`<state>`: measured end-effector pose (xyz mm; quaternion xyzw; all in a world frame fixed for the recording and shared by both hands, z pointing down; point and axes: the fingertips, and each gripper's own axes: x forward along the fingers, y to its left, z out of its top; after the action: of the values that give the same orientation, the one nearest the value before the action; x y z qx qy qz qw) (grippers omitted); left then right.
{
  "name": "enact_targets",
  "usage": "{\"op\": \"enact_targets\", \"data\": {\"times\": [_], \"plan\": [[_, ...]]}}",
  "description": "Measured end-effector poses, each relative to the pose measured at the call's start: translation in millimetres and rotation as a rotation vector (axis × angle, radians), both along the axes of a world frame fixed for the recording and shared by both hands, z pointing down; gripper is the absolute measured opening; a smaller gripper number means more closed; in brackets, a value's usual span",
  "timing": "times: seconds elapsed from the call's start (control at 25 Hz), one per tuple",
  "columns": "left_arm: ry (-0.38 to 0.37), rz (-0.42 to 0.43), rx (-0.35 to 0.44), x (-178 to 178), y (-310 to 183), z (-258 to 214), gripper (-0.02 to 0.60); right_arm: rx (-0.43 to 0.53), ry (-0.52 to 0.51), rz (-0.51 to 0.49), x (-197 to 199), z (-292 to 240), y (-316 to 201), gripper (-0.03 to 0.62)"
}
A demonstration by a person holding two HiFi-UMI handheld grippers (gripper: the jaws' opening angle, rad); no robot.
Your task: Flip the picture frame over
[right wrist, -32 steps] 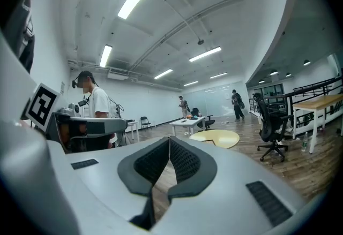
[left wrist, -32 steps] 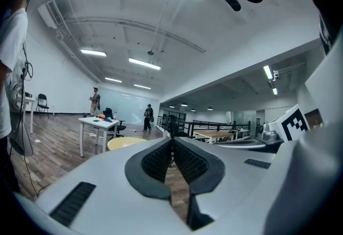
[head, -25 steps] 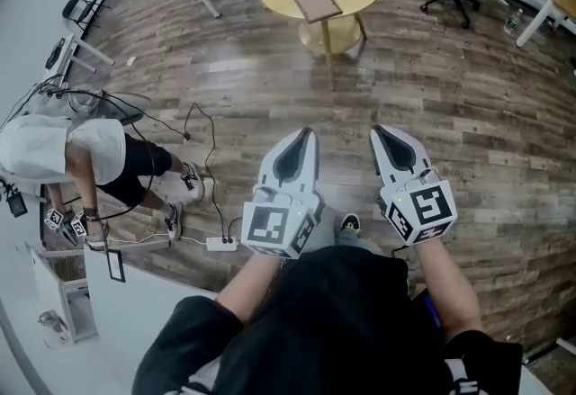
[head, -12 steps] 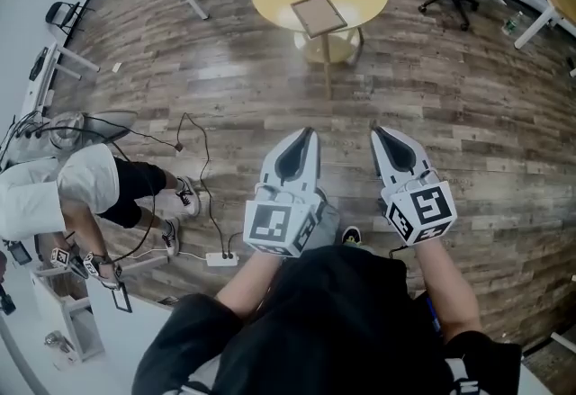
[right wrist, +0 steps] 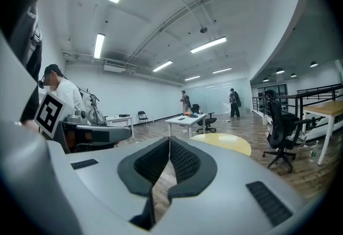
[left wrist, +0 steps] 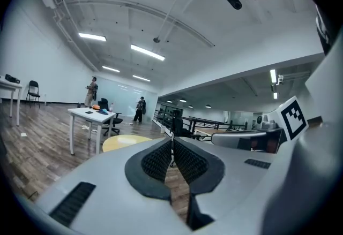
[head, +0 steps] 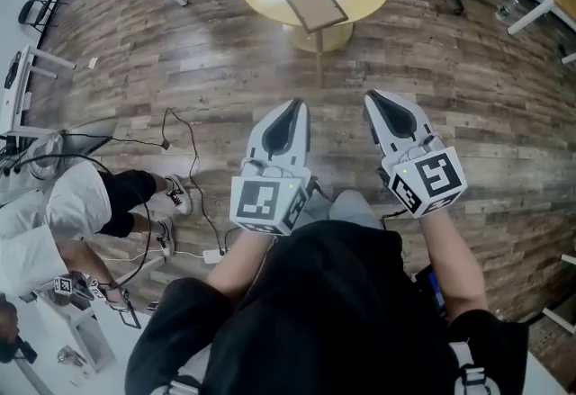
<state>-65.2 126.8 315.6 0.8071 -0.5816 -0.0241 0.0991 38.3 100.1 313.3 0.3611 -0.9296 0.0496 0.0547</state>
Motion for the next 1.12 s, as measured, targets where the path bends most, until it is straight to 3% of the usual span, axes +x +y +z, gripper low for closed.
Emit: {"op": "enact_targets", "data": {"times": [0.44, 0.8, 1.12], "plan": [[0.008, 0.053, -0.04, 24, -110, 17, 0.029, 0.009, 0.007, -0.054, 19, -4, -108, 0.017], [-0.015, 0.016, -0.047, 48, -253, 17, 0.029, -0.034, -0.005, -0.051, 54, 11, -253, 0.018], [-0.036, -0.036, -0.07, 40, -325, 26, 0.029, -0.059, 0.01, -0.115, 40, 30, -326, 0.018]]}}
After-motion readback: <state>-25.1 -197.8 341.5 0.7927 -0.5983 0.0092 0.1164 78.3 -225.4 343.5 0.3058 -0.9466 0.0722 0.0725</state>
